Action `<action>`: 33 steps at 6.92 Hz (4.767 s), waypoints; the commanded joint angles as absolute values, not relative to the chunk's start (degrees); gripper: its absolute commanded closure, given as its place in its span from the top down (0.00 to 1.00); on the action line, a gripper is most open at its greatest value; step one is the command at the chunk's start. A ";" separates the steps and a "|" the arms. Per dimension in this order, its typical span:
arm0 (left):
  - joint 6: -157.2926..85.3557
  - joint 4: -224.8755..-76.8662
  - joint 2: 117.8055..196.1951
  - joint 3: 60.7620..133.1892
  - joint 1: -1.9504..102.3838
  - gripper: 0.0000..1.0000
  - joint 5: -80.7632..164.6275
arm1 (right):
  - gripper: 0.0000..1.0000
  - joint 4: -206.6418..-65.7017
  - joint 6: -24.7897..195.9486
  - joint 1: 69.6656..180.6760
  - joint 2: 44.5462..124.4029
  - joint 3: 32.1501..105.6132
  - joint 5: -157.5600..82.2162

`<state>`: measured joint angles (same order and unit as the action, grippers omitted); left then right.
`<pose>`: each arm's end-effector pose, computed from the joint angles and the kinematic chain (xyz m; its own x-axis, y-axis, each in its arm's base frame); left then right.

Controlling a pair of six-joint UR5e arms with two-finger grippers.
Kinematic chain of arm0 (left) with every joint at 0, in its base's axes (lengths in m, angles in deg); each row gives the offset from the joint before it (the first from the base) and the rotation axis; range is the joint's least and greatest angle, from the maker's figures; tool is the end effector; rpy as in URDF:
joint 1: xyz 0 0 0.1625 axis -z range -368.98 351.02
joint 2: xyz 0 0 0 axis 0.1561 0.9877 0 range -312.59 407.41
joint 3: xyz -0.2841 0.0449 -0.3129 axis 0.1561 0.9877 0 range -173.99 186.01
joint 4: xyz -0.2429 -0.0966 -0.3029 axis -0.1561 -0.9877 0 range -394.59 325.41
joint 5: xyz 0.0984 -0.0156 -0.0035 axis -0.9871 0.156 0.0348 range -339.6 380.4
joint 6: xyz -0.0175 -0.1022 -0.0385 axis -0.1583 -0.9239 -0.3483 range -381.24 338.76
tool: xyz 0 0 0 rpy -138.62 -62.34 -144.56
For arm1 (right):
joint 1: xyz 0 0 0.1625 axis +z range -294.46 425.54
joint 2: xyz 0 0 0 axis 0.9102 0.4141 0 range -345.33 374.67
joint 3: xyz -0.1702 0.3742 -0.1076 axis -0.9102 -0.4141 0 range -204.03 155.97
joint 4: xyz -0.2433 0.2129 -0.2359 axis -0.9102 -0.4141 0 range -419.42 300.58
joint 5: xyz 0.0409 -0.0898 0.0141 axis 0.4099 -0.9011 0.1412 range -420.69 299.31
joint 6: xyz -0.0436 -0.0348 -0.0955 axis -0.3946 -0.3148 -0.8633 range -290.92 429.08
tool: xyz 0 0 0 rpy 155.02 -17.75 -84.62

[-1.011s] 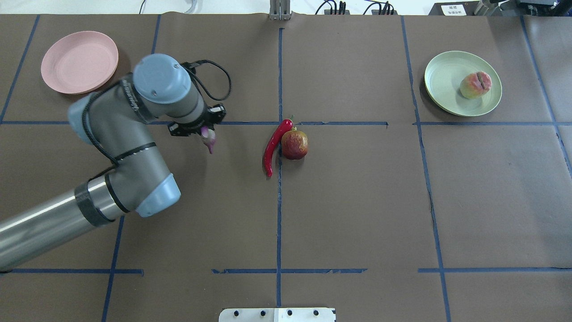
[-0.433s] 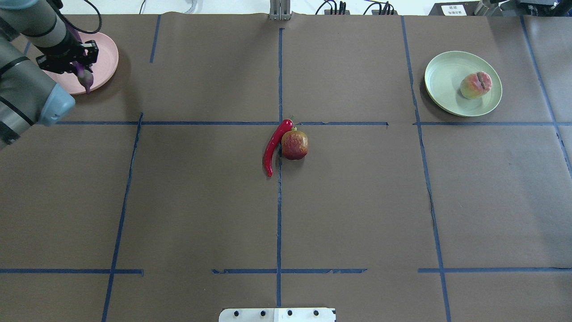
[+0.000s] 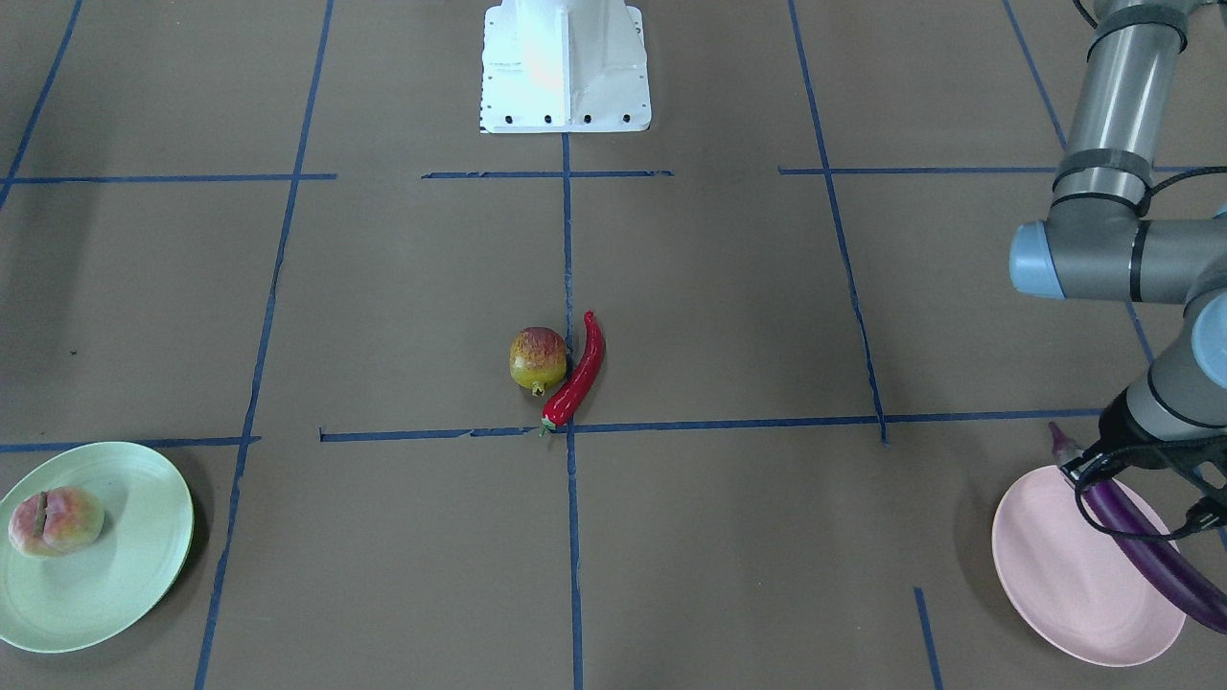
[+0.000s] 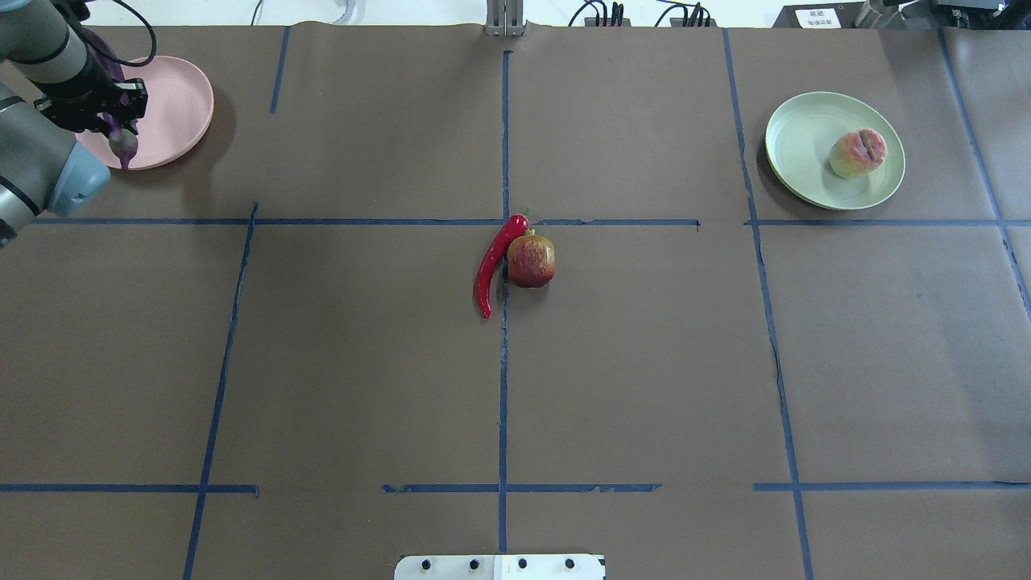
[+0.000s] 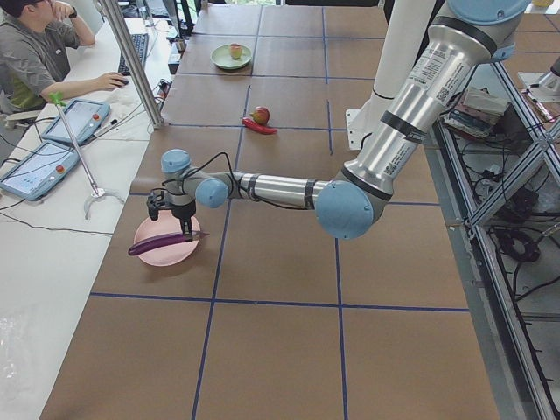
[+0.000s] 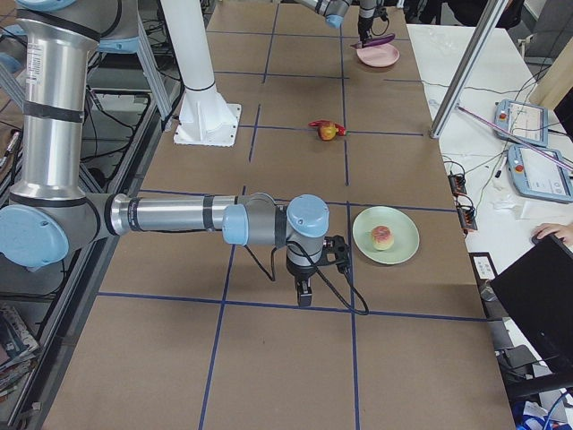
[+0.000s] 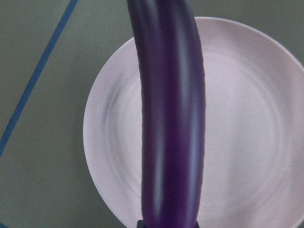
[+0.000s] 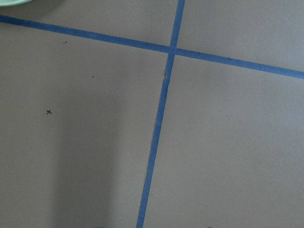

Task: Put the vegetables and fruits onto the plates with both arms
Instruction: 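Carry the eggplant with the left gripper to the pink plate, then release the eggplant onto the pink plate while the right arm reaches out, then lower the right gripper onto the pomegranate and close on it, then carry the pomegranate with the right gripper onto the green plate and release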

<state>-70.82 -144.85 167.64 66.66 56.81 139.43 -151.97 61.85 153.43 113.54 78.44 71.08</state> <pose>0.2222 -0.6885 0.5781 0.7617 -0.3117 -0.5680 0.3046 0.9460 -0.1107 0.0443 -0.4142 0.6393 0.7343 -0.1650 0.6585 0.1301 0.9862 0.1021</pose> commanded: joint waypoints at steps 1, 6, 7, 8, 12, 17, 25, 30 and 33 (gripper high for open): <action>-66.25 -147.08 167.82 64.80 57.03 1.00 141.42 | 1.00 -151.97 61.96 153.43 113.54 78.54 71.05; -52.53 -143.78 158.79 83.46 64.32 1.00 152.23 | 1.00 -152.67 62.57 149.76 107.00 81.97 77.64; -52.44 -139.23 156.59 89.53 63.97 1.00 152.23 | 1.00 -152.07 68.84 145.82 104.95 82.49 77.56; -52.44 -135.70 154.22 94.90 63.45 1.00 152.15 | 1.00 -152.32 79.78 141.43 100.41 83.02 77.56; -52.53 -135.23 150.33 100.31 62.92 1.00 151.97 | 1.00 -152.59 110.92 117.91 82.12 83.29 67.60; -53.23 -135.23 150.33 100.14 61.16 1.00 151.44 | 1.00 -152.15 128.76 102.20 60.73 66.95 51.91; -53.32 -135.23 150.41 99.70 60.63 1.00 151.44 | 1.00 -146.52 126.83 96.66 53.25 48.50 43.73; -53.41 -135.23 150.33 99.35 60.63 1.00 151.36 | 0.07 -151.87 114.83 102.95 52.63 52.43 47.56; -53.41 -135.23 150.41 99.26 60.54 1.00 151.36 | 0.07 -153.12 91.42 117.35 57.96 52.35 54.17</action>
